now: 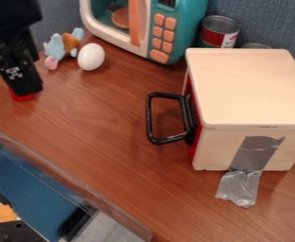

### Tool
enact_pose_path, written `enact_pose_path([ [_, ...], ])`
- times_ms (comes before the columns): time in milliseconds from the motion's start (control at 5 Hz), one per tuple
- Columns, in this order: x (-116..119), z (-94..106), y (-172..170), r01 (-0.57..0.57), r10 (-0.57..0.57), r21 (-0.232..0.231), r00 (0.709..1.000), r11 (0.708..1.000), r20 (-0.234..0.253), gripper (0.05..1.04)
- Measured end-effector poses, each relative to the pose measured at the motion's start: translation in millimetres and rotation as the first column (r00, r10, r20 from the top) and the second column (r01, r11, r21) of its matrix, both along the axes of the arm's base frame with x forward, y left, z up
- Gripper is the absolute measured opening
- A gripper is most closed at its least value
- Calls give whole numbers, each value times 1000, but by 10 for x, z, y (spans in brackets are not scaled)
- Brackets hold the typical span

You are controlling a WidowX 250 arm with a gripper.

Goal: Open the drawer

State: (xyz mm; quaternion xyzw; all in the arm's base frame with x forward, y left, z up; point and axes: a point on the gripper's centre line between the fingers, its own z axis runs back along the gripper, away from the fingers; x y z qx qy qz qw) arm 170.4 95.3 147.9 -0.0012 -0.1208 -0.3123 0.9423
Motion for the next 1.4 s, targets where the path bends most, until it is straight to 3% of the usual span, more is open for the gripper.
enact_pose_path([
  [200,0,-37,-21,-18,17,-17,1000,1000,-7,1000],
  [400,213,-136,-221,-222,225,-121,974,967,5,1000],
  [600,354,-212,-353,-414,424,-187,906,891,13,1000],
  [800,530,-396,-483,-574,592,-273,806,772,-23,1000],
  [1200,824,-813,-599,-757,802,-357,596,547,-35,1000],
  [1400,949,-858,-643,-776,838,-382,546,502,-7,1000],
])
